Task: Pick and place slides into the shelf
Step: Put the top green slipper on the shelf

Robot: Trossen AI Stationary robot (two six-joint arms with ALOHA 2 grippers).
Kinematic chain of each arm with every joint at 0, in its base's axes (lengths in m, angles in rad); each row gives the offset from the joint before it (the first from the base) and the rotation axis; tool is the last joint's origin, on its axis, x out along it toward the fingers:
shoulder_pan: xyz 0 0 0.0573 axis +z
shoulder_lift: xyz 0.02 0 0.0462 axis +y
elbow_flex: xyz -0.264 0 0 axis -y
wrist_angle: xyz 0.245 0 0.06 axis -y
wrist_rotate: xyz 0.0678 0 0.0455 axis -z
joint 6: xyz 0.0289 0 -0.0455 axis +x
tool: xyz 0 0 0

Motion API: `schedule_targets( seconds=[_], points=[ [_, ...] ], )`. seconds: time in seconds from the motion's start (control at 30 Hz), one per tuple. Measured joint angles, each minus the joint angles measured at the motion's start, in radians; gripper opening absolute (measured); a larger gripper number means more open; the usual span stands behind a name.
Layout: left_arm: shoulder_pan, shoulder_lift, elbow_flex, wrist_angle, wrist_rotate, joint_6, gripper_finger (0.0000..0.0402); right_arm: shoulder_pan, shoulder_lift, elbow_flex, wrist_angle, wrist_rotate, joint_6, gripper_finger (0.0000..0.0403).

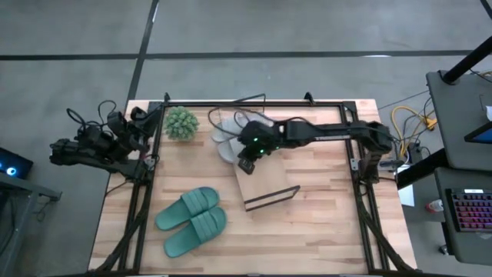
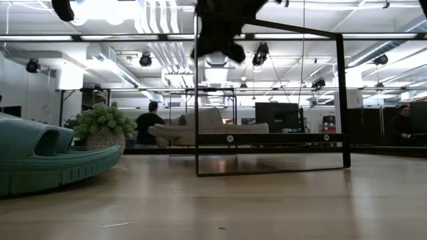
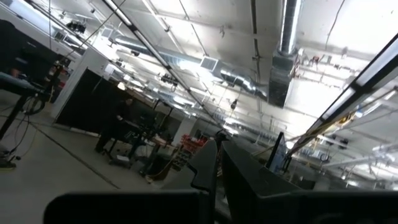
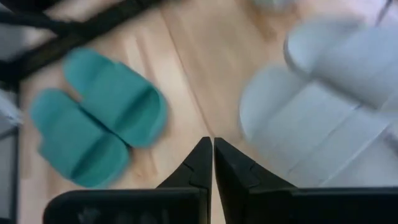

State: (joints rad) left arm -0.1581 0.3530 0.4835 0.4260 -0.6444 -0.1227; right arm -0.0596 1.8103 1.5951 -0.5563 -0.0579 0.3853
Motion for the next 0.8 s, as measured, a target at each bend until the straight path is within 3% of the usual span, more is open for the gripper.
schedule_targets(
  seconds=[0.17,0.37,0.6,0.8],
  points=[
    [0.0,-0.002,0.0,-0.073,0.01,-0.001,0.0008,0.001,-0.126,0.0,0.072,0.004,-0.026,0.0024],
    [0.0,-0.001,0.001,-0.094,0.106,0.009,0.0015,0.0,-0.287,0.0,0.086,0.011,-0.046,0.0101],
    [0.0,0.0,0.046,-0.31,0.335,-0.024,0.0085,0.001,-0.413,0.001,0.081,0.109,-0.05,0.0188],
    [0.0,0.019,0.114,-0.454,0.361,0.0,0.0138,0.001,-0.455,0.001,0.081,0.164,-0.062,0.0212]
  ],
)
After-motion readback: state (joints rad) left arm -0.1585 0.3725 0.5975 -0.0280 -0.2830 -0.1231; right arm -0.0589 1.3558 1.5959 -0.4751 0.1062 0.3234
